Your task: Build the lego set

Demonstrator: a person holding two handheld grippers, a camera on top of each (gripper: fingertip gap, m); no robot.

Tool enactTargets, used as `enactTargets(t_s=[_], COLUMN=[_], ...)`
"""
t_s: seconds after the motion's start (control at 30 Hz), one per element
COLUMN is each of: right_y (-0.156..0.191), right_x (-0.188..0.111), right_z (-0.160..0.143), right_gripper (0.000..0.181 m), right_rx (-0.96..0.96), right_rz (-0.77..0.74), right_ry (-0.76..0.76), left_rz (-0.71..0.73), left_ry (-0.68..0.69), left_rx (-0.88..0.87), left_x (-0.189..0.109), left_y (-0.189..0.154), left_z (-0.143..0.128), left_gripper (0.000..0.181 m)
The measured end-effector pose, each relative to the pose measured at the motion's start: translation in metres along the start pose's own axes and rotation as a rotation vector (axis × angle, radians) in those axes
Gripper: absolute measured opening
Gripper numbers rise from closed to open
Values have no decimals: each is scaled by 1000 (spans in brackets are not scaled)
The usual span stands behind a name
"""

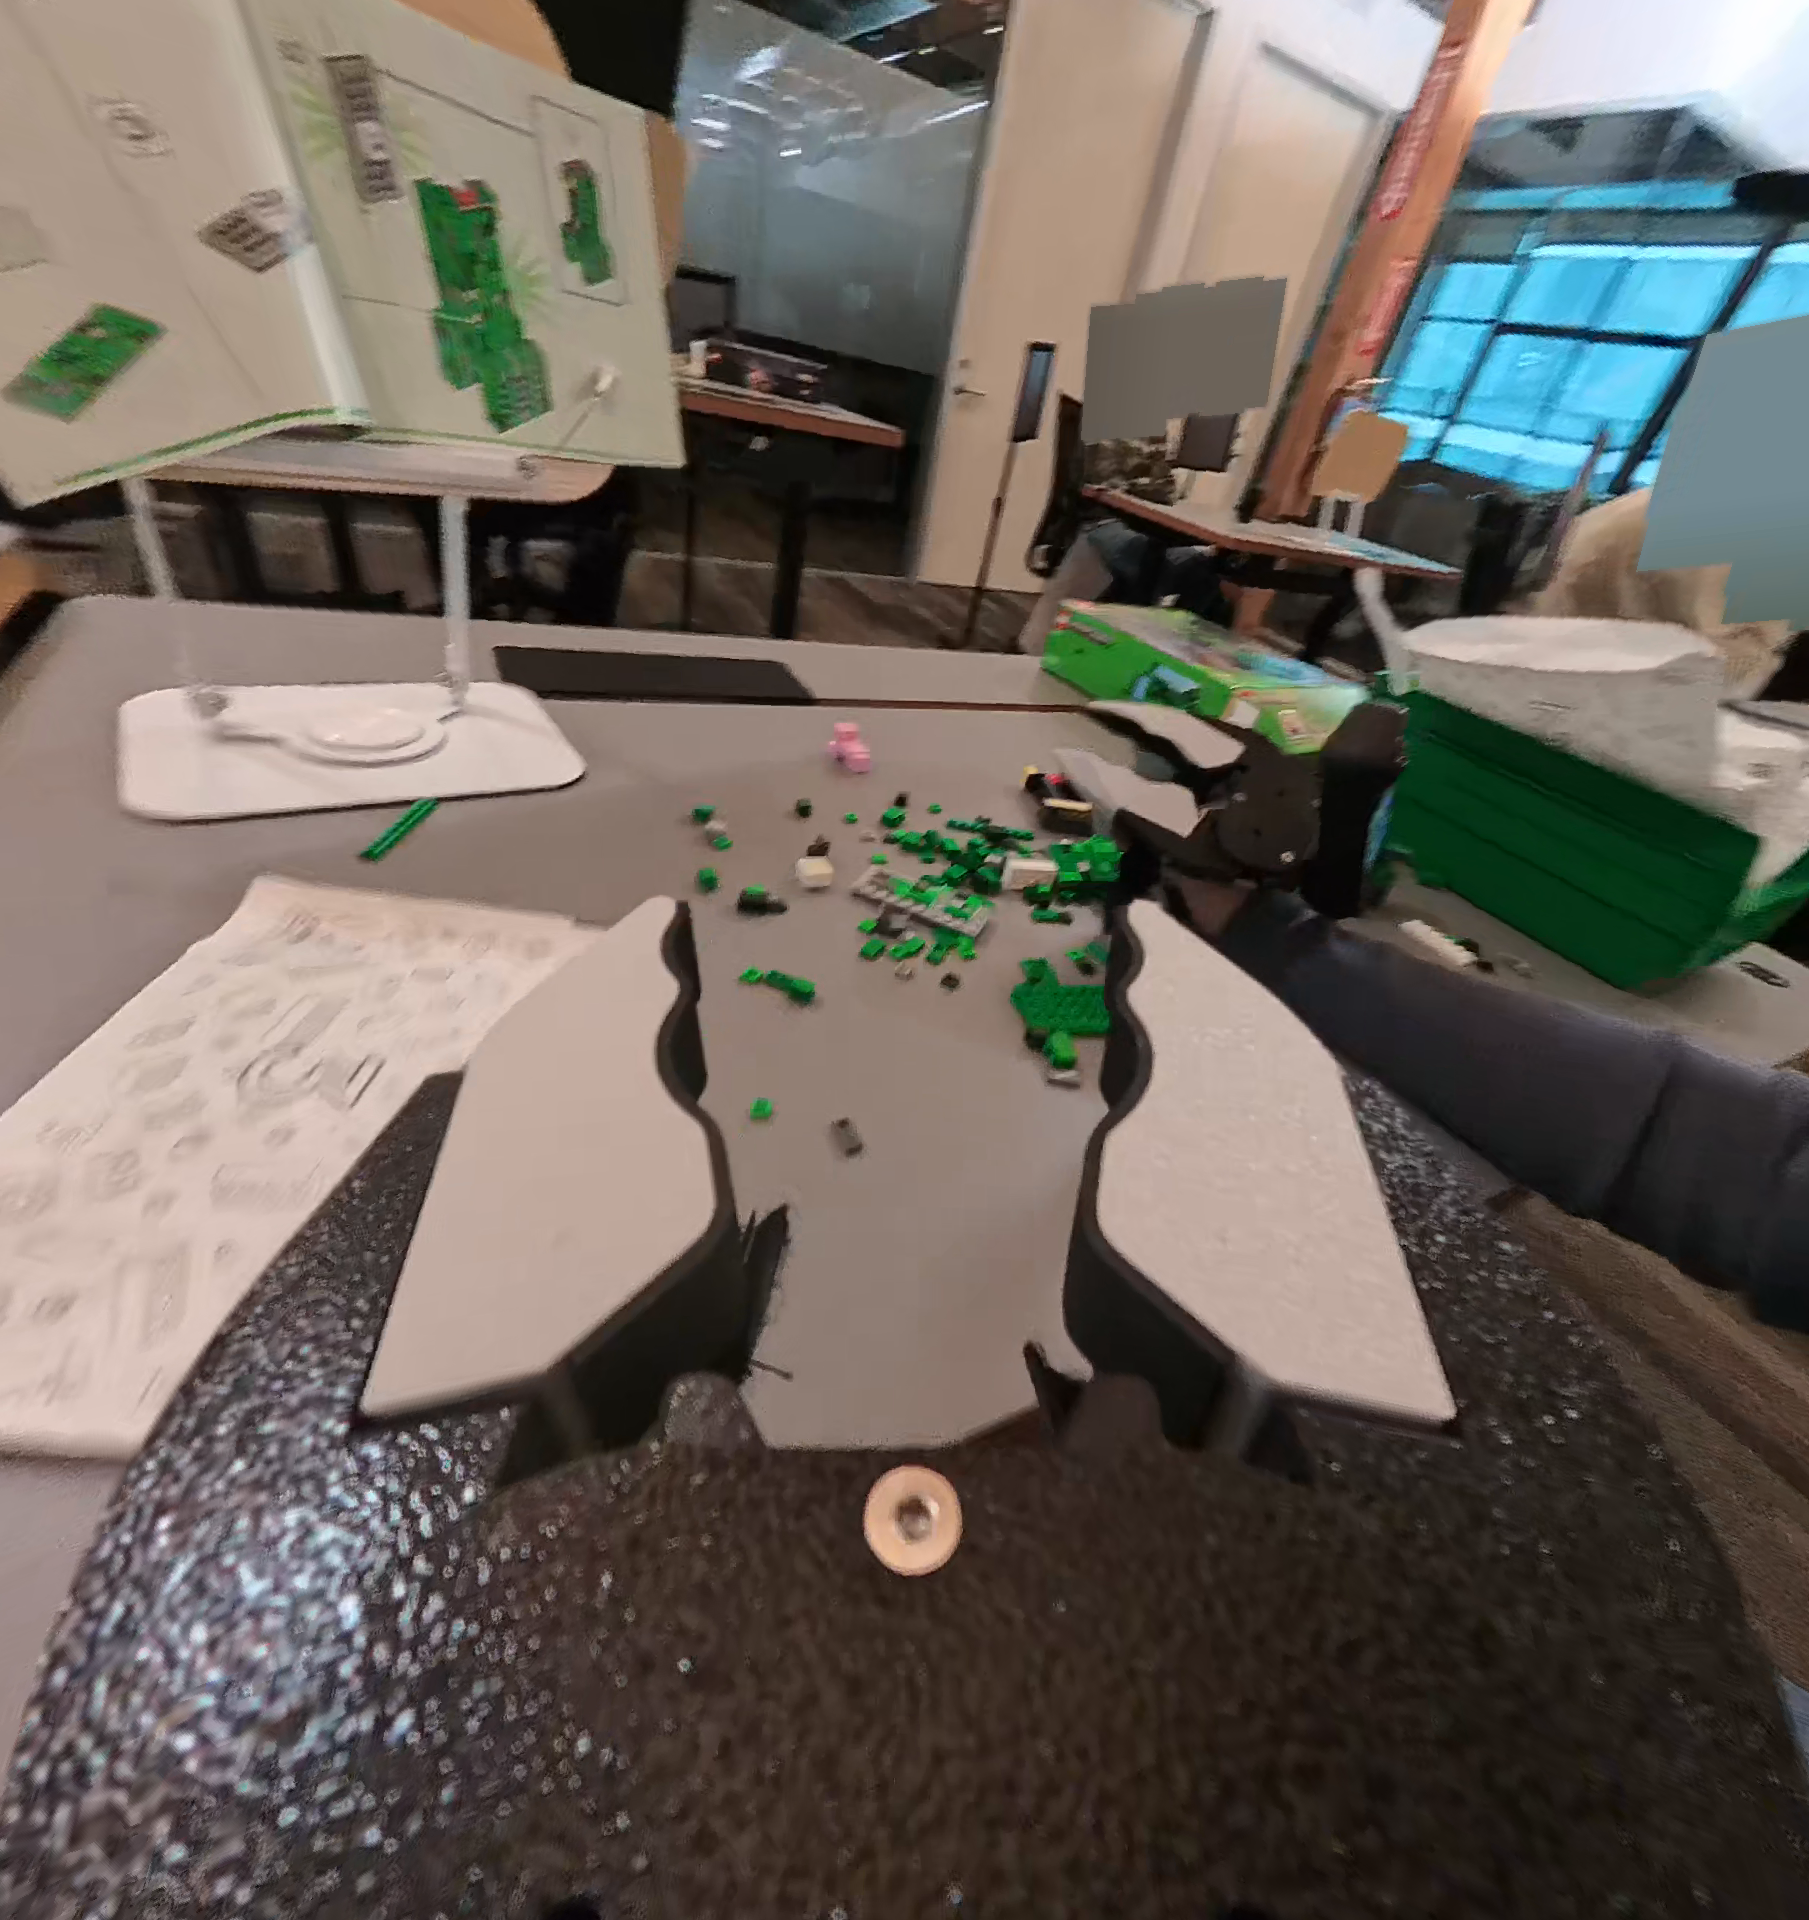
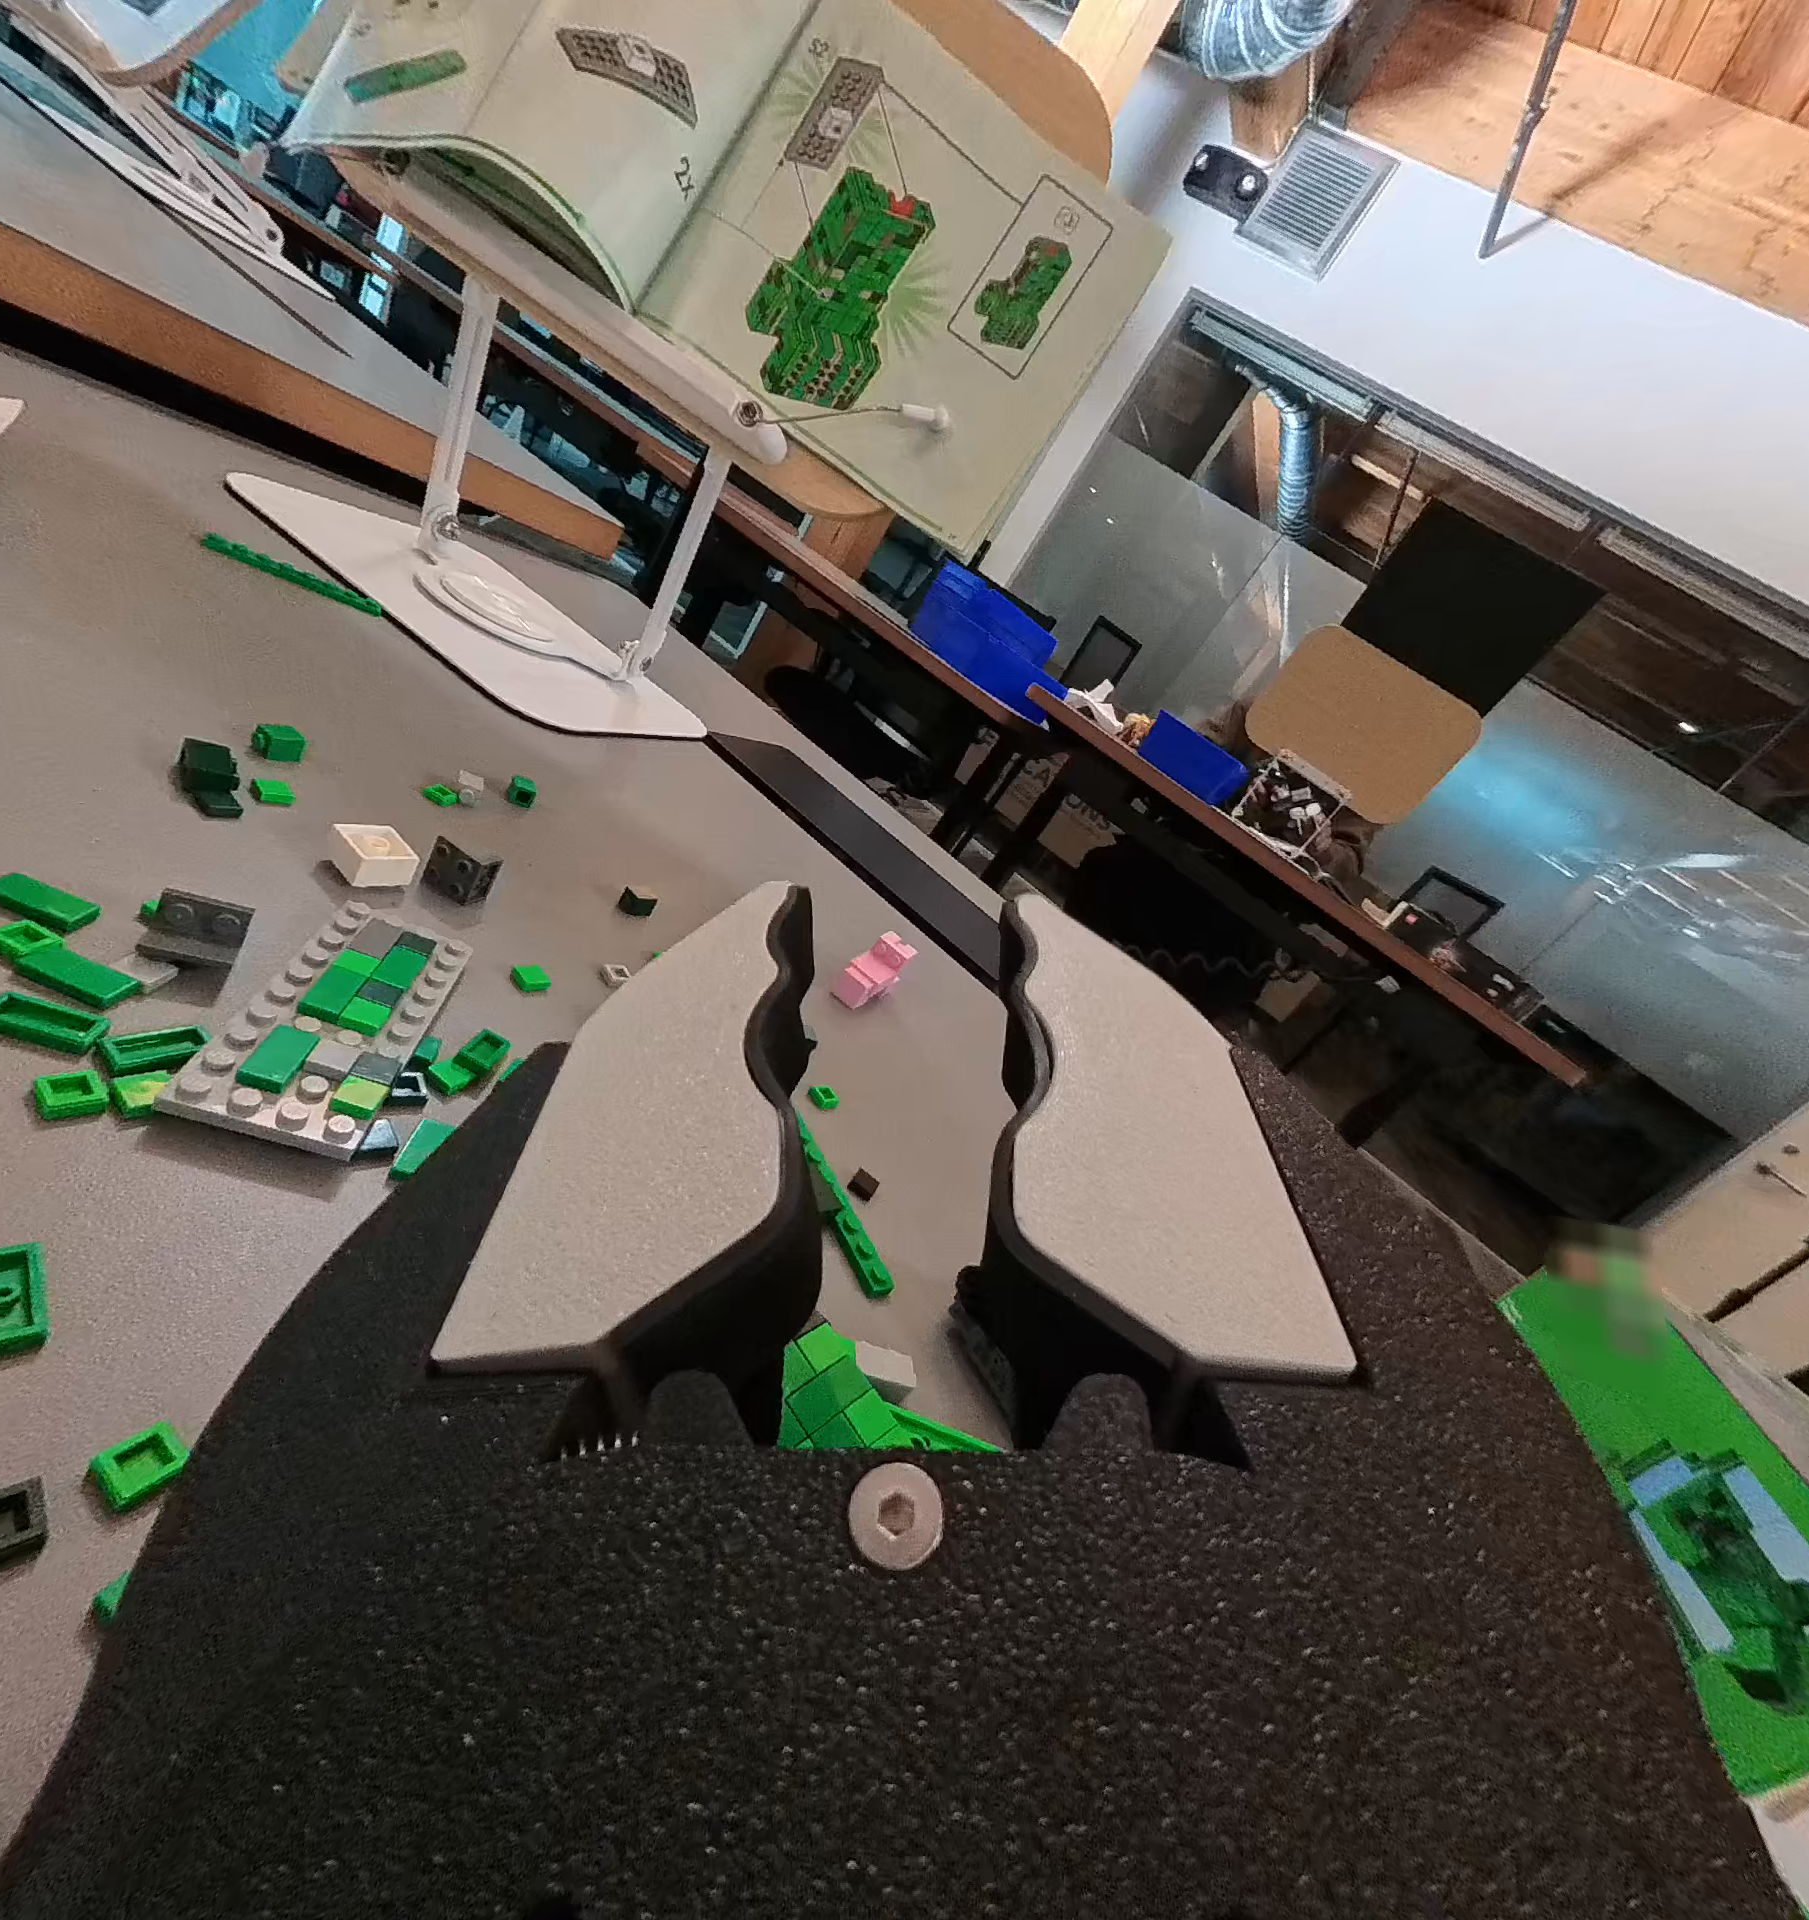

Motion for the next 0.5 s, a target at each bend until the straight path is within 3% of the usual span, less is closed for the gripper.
enactTargets(t_s=[0.1,0.17,0.27,0.4,0.5], right_y=[1,0,-2,-7,-8], right_x=[-1,-1,-3,-4,-5], right_z=[1,2,3,1,0], right_gripper=[33,33,33,33,34], right_rx=[-4,0,24,65,63], right_rz=[2,2,-5,-20,-32], right_ry=[-9,-20,-36,-38,-21], left_rz=[232,390,524,614,592], left_ry=[-50,-177,-291,-202,-123], left_rx=[77,113,90,63,32], left_x=[-41,-77,-115,-124,-109], left_y=[6,16,31,37,50], left_z=[-27,-52,-94,-115,-120], left_gripper=[71,62,61,66,70])
Point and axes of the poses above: each gripper's, where its closed fingertips meet, x out along the fingers, z out of its top, y = z × x across the jaws, the point moved 4 cm from there along -x, back along the fingers, and after that the axes turned 13 degrees about -x, right-handed, at the moved point
